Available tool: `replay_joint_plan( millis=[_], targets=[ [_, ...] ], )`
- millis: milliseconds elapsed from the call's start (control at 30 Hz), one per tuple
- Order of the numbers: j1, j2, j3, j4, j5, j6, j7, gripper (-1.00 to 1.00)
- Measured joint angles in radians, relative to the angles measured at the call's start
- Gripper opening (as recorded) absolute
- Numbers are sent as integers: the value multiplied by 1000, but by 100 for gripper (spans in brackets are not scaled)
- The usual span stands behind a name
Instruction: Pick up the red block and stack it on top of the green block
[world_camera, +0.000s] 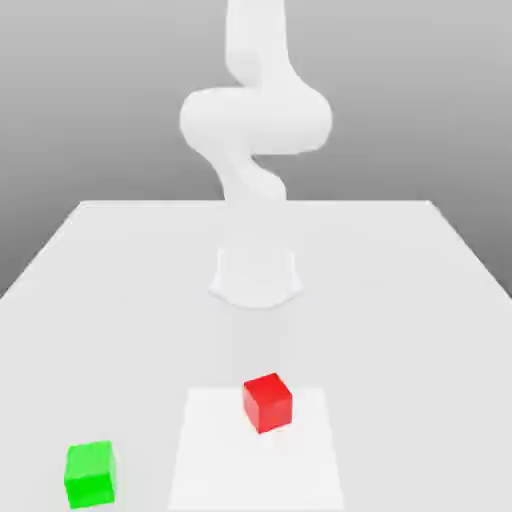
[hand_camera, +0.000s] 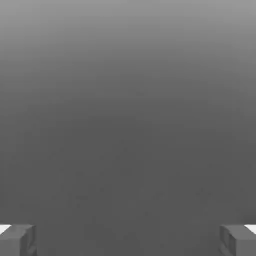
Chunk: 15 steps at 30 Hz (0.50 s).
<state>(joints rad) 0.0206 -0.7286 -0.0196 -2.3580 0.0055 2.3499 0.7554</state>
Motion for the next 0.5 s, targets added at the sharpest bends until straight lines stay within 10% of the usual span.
replay_joint_plan(
  millis=[500],
  targets=[
    [110,538,-75,-407,12,365,-306,0]
  ],
)
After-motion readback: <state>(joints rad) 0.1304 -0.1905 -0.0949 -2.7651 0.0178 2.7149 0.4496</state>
